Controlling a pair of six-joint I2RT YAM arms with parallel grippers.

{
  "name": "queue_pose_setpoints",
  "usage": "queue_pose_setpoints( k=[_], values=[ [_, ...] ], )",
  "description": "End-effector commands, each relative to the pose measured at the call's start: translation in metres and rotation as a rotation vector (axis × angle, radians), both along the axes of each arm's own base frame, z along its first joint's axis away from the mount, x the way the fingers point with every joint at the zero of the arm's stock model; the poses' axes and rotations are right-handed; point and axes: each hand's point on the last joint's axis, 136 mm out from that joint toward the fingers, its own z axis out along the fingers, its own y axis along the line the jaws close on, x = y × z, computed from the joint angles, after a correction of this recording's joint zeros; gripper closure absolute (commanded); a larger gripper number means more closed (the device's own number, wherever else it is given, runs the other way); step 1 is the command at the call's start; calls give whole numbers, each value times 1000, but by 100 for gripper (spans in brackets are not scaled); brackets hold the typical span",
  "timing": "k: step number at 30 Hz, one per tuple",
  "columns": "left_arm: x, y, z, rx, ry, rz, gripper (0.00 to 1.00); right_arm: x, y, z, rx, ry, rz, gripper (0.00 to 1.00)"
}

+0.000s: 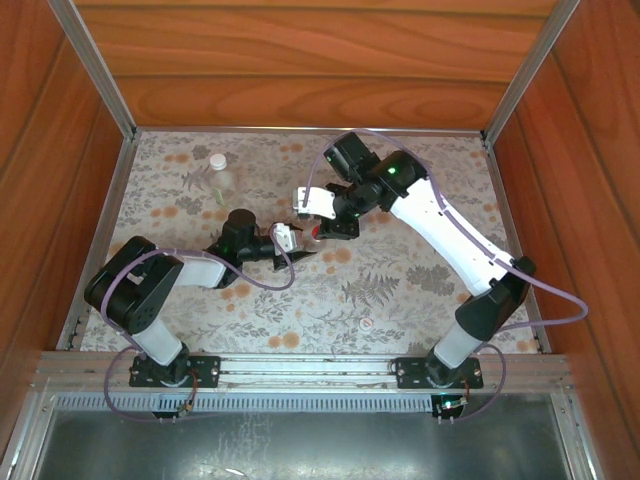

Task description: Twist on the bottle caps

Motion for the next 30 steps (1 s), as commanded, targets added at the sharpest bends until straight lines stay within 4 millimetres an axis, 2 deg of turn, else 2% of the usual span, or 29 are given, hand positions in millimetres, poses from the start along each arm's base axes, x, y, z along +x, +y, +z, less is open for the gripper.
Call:
queue_pose_setpoints(
  k=[1, 11, 15, 19, 23, 26, 28, 30],
  values=[
    [-32, 17, -68, 160, 267, -18, 54, -4, -6, -6, -44, 27, 58, 50],
    [-31, 17, -68, 160, 281, -14, 54, 1, -5, -18, -77, 41, 49, 56],
    [-30, 17, -68, 160, 281, -12, 54, 3, -6, -21, -86, 39, 40, 67],
    [-28, 18, -67, 163, 283, 1, 54, 3, -7, -21, -92, 46, 27, 72],
    [-17, 19, -65, 169, 277, 59, 54, 1, -7, -20, -82, 68, -13, 76],
    [-4, 19, -60, 165, 276, 122, 54, 9, -5, -19, -53, 84, -155, 89],
    [6, 20, -57, 166, 273, 175, 54, 19, -2, -17, -26, 109, -311, 90],
    [13, 21, -56, 170, 262, 211, 54, 34, -3, -15, 6, 156, -557, 92]
  ],
)
